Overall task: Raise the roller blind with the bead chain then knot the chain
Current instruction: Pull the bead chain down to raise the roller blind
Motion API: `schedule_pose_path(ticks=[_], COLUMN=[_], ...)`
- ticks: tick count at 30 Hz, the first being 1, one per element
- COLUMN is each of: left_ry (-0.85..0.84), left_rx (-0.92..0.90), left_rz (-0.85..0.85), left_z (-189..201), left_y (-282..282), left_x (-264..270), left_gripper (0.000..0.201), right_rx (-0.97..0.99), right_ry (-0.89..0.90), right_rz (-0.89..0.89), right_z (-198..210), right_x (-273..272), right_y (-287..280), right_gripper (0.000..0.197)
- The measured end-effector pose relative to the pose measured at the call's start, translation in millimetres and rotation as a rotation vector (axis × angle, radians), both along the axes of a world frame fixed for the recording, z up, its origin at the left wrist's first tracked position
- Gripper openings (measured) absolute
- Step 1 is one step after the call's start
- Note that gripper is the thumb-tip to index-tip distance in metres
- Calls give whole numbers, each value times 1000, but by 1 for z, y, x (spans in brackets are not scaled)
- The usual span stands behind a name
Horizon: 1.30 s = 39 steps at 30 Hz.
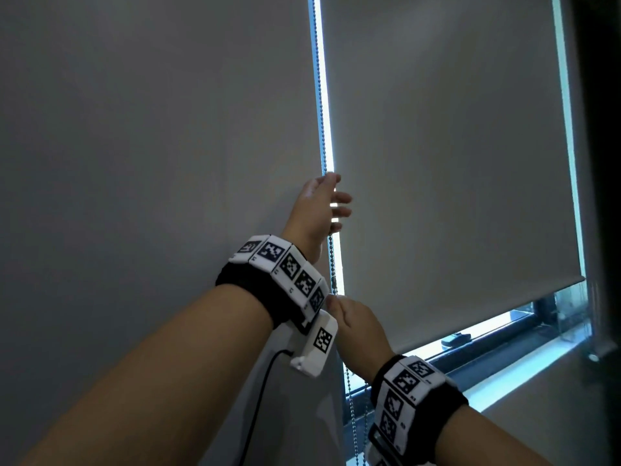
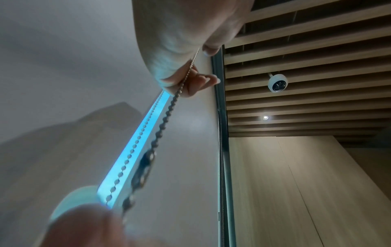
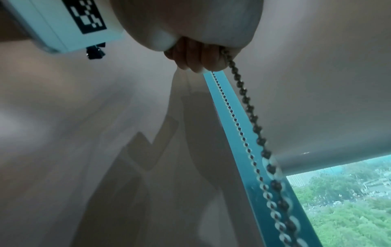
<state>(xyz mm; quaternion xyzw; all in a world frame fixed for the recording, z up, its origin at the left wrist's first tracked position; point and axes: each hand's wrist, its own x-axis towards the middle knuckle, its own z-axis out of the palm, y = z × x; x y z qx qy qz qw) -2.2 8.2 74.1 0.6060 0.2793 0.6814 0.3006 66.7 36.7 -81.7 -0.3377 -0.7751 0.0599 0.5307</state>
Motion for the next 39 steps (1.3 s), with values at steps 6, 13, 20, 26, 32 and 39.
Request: schedule_pose_path(ticks=[6,13,20,26,32,39], left_ry=[-15,-18,37,85,107,310], left_rx=[18,65,95,67,44,67], left_rz=[39,120,234,245,248,325], left_z=[13,-2,-10,-41,-68,-116], left_y=[-4,0,-2,-4,-8,-9], left_x=[-6,2,1,6,7,6], left_gripper=[21,33,30,31,36,32], right_rx=[30,63,-111,-121,-65,-220], right_ry=[-196,-269,43,309,325,436], right_rz=[-50,-45,218,348,366,557], right_z=[-7,-15,23,68,97,127], right_x=[4,11,28,28,24,18], right_y=[-11,-2,6,2,-2,-20], right_gripper=[39,70,58,33,24,20])
